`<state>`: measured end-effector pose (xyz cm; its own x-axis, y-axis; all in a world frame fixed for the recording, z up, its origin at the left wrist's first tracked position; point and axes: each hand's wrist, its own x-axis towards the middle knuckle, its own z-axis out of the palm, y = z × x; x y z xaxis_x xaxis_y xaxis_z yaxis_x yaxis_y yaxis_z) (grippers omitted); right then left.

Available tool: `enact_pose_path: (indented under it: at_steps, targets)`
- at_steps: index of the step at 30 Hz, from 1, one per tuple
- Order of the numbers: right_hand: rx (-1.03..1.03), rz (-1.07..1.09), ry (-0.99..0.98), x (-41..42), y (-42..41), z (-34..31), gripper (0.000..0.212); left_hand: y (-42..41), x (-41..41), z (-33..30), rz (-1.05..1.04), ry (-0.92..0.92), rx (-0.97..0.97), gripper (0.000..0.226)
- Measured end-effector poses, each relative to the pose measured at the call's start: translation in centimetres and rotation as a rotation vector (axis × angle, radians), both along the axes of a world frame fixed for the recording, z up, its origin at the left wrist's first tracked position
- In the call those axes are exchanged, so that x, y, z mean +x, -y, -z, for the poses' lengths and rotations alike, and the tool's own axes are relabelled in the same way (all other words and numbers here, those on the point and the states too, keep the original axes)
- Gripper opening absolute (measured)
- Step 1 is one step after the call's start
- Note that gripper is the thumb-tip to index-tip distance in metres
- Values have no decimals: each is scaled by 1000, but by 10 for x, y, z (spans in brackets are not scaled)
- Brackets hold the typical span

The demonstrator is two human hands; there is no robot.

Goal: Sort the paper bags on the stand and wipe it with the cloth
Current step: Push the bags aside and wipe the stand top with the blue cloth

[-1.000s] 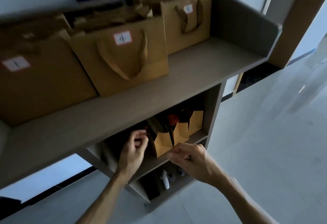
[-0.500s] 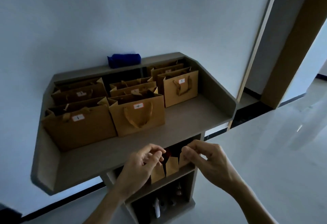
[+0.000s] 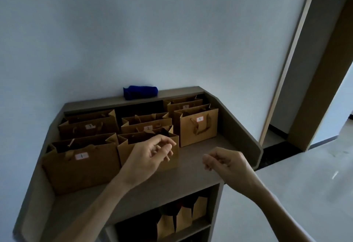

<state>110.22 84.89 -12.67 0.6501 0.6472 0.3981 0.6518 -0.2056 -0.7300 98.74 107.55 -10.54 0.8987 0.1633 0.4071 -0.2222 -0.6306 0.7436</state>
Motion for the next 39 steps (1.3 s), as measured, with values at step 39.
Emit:
enact_pose_path:
  at_steps: [39]
  targets:
    - [-615, -211, 693, 251, -37, 3, 22, -52, 251, -1, -89, -309, 561, 18]
